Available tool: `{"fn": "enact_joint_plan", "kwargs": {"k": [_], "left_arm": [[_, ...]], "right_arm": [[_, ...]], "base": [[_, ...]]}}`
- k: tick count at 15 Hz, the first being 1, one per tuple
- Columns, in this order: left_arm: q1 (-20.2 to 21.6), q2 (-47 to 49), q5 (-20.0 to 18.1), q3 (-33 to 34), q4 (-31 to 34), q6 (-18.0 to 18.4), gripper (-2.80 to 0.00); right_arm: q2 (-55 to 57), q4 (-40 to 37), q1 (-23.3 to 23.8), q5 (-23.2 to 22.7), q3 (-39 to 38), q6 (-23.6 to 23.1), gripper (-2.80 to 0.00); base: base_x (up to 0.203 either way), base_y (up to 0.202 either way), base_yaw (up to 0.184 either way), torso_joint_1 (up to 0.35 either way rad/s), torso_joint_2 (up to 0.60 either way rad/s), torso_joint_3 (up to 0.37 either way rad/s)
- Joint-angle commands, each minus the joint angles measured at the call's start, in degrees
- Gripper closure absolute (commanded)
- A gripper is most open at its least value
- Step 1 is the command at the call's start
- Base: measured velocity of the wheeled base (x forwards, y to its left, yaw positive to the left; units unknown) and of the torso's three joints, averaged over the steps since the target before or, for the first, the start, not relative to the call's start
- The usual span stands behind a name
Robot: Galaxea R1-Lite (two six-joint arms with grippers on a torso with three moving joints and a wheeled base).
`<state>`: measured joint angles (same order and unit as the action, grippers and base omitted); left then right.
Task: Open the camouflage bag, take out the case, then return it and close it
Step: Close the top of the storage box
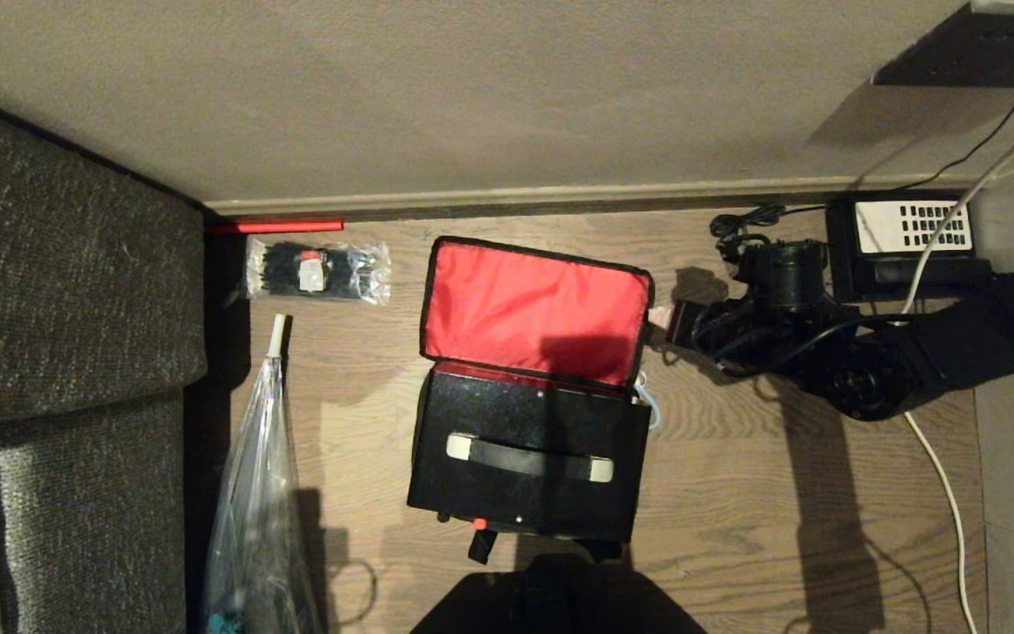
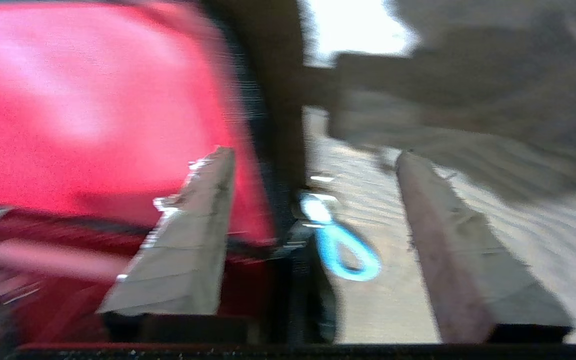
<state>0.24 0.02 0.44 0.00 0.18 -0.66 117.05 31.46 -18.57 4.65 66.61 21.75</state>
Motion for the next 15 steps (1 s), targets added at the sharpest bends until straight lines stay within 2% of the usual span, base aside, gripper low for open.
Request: {"fn": "enact_joint_plan", "kwargs": {"k": [1,2,3,4,5,6,9,11,12,15], "left_arm": [[0.02,-0.11,0.0,0.18,-0.01,-0.04,0.0],[0.02,-0.11,0.0,0.18,-0.01,-0.04,0.0],[0.02,-0.11,0.0,0.18,-0.01,-0.04,0.0],[0.02,-0.11,0.0,0.18,-0.01,-0.04,0.0],[0.02,-0.11,0.0,0.18,-0.01,-0.04,0.0],[0.02,-0.11,0.0,0.18,-0.01,-0.04,0.0],[0.02,-0.11,0.0,0.18,-0.01,-0.04,0.0],[0.02,-0.11,0.0,0.18,-0.01,-0.04,0.0],[0.02,-0.11,0.0,0.18,-0.01,-0.04,0.0],[0.02,-0.11,0.0,0.18,-0.01,-0.04,0.0]], "right_arm": [[4.59,-11.34,1.51,2.73,8.04,0.34,-2.8],[5.48,-13.7,1.88,3.62,11.14,1.29,-2.8],[6.29,-12.44,2.03,3.73,12.8,5.92,-2.8],[6.78,-7.01,2.08,2.56,13.15,13.08,-2.8],[7.05,-1.72,2.11,-2.16,13.08,17.01,-2.8],[6.89,-0.54,2.13,-6.72,12.53,18.28,-2.8],[4.85,0.13,2.14,-12.0,12.03,22.48,-2.8],[2.46,0.28,3.03,-17.7,10.49,23.94,-2.8],[1.93,0.4,3.11,-19.22,9.37,25.52,-2.8],[3.64,2.53,2.7,-19.71,9.34,28.48,-2.8]], "base": [[0.0,0.0,0.0,0.0,0.0,0.0],[0.0,0.0,0.0,0.0,0.0,0.0],[0.0,0.0,0.0,0.0,0.0,0.0],[0.0,0.0,0.0,0.0,0.0,0.0],[0.0,0.0,0.0,0.0,0.0,0.0],[0.0,0.0,0.0,0.0,0.0,0.0],[0.0,0.0,0.0,0.0,0.0,0.0],[0.0,0.0,0.0,0.0,0.0,0.0],[0.0,0.0,0.0,0.0,0.0,0.0],[0.0,0.0,0.0,0.0,0.0,0.0]]}}
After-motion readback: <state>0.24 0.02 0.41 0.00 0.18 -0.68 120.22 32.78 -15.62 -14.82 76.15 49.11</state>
